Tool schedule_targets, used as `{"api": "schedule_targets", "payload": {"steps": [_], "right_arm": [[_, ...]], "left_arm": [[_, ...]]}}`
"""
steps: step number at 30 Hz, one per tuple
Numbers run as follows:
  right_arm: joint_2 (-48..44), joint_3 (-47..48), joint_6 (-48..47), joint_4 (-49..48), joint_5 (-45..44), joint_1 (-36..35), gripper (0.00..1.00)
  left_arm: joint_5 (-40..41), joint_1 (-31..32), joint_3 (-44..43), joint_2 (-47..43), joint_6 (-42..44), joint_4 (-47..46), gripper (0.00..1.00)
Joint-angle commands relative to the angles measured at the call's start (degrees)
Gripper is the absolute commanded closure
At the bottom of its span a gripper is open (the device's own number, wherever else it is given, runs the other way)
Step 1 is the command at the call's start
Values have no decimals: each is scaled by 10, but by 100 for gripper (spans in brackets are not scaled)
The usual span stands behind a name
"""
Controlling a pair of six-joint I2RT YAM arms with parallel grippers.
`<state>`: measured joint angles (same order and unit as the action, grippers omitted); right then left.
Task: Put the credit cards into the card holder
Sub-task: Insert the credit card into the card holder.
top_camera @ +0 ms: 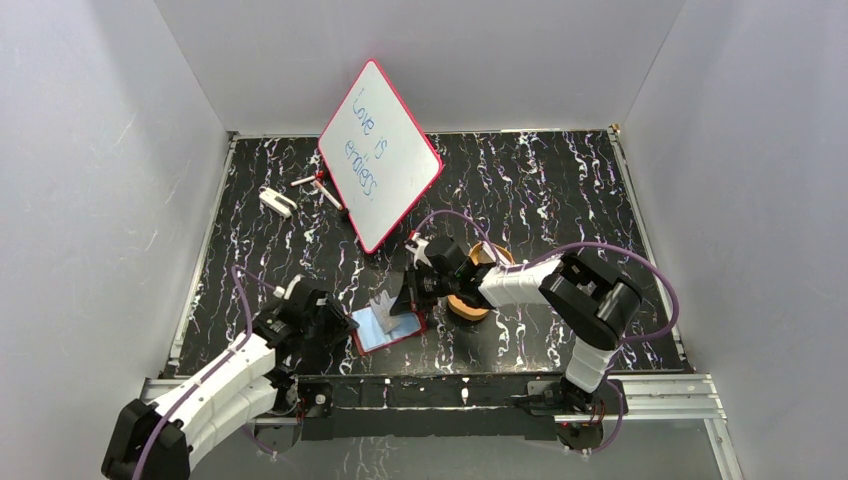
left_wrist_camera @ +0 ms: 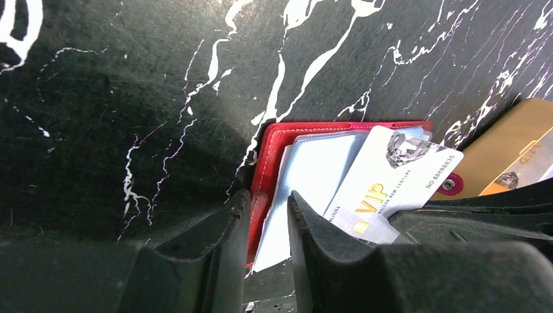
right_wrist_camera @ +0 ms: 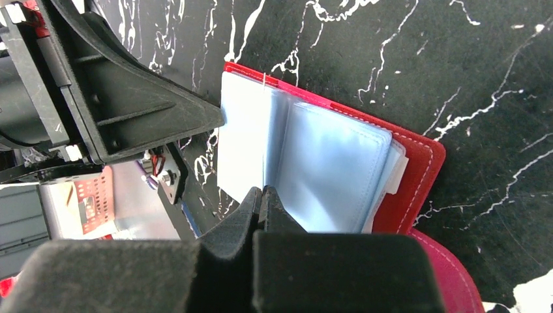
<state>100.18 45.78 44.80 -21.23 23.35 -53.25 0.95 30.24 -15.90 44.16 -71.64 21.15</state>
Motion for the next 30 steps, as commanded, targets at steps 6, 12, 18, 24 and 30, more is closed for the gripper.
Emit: {"api": "schedule_targets", "payload": {"steps": [6,12,18,24,30], "right_arm": [[-47,-22,5,18,-23,17,100],[-54,-35,13,10,-5,30,100],[-46,-31,19,-2,11,30,100],[-36,-31,31,-18,24,30,100],[-26,-31,41,-19,33,30,100]], "left_arm": [[18,4,17,30,28,11,77],[22,4,-7,10,40,45,70],[-7,3,-55,-27,45,90,60],[-79,4,-47,-6,40,34,64],[-100,3,-12,22,33,-25,71]]}}
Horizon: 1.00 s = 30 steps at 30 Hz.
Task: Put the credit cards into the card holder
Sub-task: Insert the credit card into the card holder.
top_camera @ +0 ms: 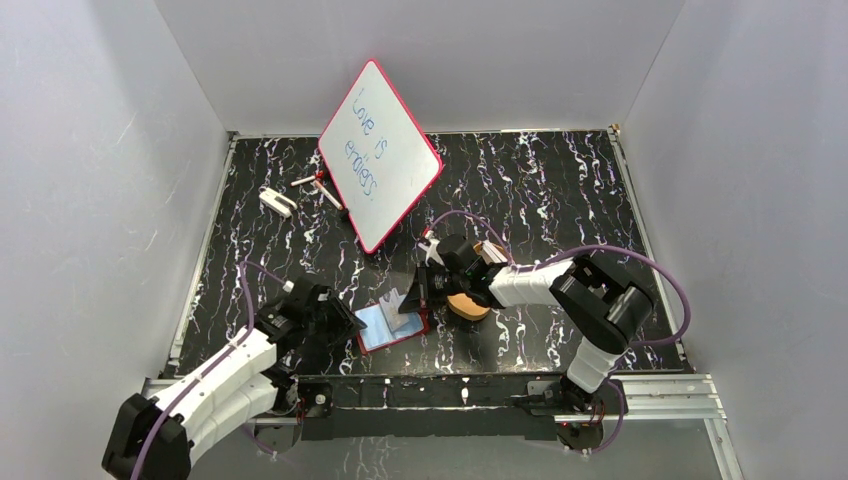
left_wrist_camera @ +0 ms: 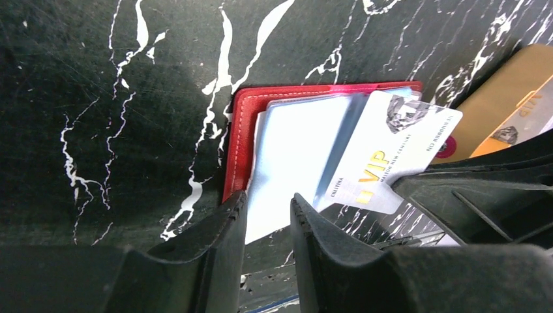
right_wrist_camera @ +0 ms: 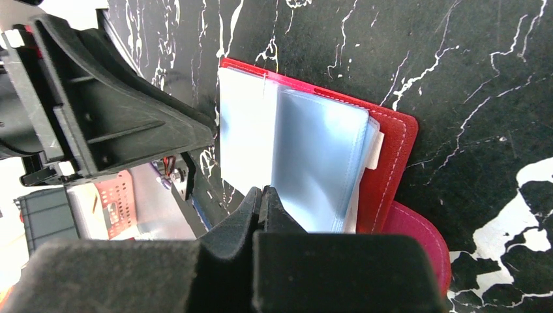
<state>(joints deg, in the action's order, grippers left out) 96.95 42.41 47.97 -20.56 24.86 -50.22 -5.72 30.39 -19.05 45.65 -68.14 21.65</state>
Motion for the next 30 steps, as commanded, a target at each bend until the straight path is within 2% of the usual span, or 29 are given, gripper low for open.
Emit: {"api": "schedule_targets", "payload": {"steps": [1,12,30], "right_arm": [[9,3,11,-26,19,0,100],[21,6,12,0,20,0,100],[12,-16,6,31,-2,2,100]], "left_arm": [[-32,2,24,11,-3,-35,72],[-16,2,48,41,-6,-61,77],[-5,2,73,22,-13,-51,80]]}}
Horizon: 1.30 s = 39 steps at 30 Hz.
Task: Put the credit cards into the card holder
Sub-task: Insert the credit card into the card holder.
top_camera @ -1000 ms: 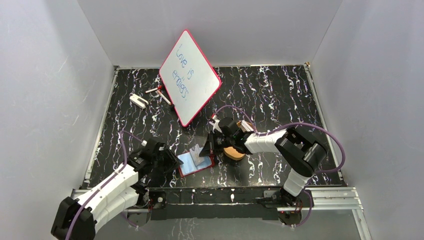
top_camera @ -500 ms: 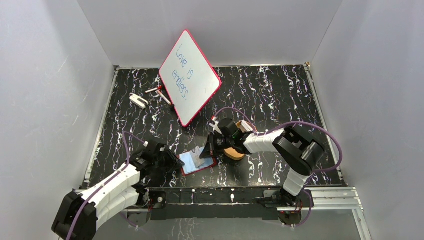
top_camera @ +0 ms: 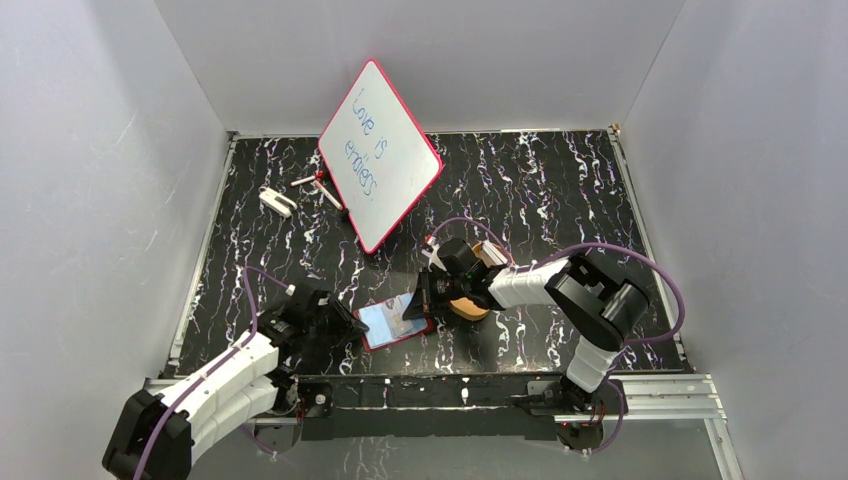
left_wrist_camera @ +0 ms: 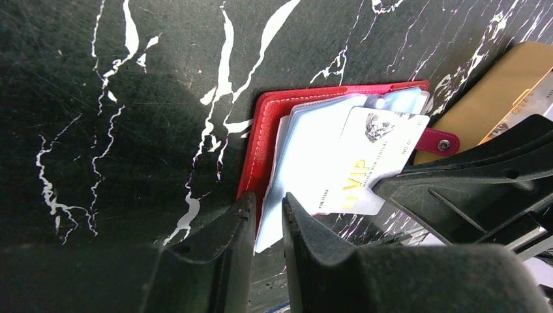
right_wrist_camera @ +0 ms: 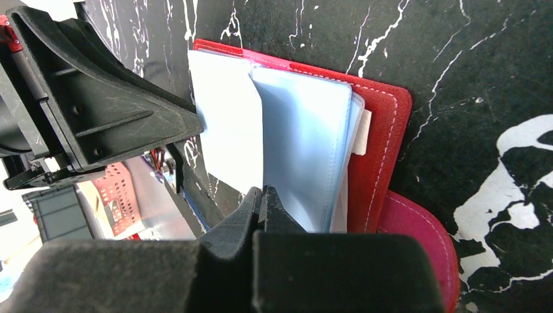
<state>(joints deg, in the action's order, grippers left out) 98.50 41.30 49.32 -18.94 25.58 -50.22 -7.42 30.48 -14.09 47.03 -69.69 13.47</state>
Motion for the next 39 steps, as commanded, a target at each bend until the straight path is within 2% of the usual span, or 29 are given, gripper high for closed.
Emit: {"api": "schedule_targets", "payload": {"steps": [1,12,22,26,31,39], "right_arm": [[-3,-4,-8,12,-8,2,100],[31,-2,23,-45,36,-2,100],[50,2,25,-51,46,-12,100],[41,3,21,-31,34,-12,100],[15,17,-9,42,0,-11,100],[0,3,-13,65,-12,-11,100]], "left_arm": [[13,2,23,9,3,31,80],[0,1,32,24,0,12,80],[-1,1,35,25,0,8,80],[2,1,35,25,1,10,81],[9,1,35,16,0,21,81],[20,1,32,2,-3,35,81]]}}
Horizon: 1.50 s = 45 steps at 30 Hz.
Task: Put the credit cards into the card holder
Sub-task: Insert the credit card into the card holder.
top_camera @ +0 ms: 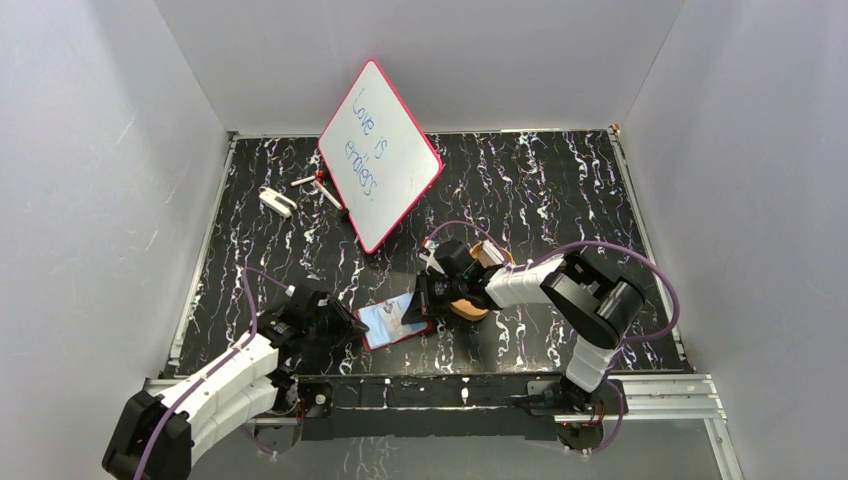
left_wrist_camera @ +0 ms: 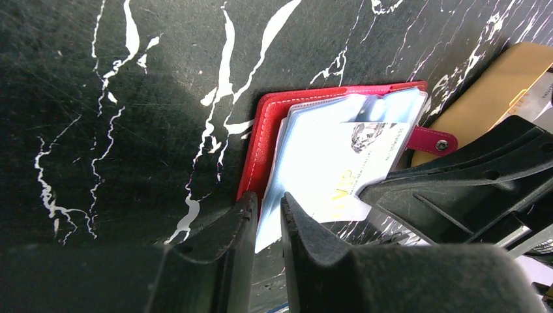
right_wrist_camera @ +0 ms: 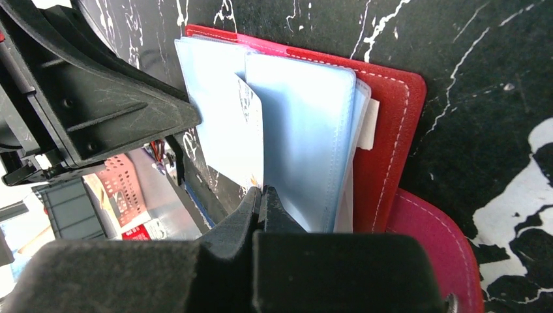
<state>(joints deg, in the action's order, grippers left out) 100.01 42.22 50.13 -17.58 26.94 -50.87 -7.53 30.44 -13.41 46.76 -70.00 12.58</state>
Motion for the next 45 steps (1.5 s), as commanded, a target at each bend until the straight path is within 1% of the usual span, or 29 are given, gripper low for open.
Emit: {"api": "schedule_targets", "payload": {"steps": [1,14,19,23,28,45], "right_arm": [[-16,-8,-21,51,-27,-5,100],[0,8,-12,31,-12,-5,100],[-26,6,-5,45,-53,-2,100],[-36,-3,-18,66,-50,6,100],[-40,-14,-17,62,-47,8,100],[5,3,5,-11,20,8,100]], "left_arm": [[22,2,25,4,-1,45,81],[17,2,28,2,-2,44,82],[19,2,28,2,0,46,82],[19,2,26,0,0,48,82],[21,2,24,-1,0,49,82],[15,2,29,12,1,38,82]]}}
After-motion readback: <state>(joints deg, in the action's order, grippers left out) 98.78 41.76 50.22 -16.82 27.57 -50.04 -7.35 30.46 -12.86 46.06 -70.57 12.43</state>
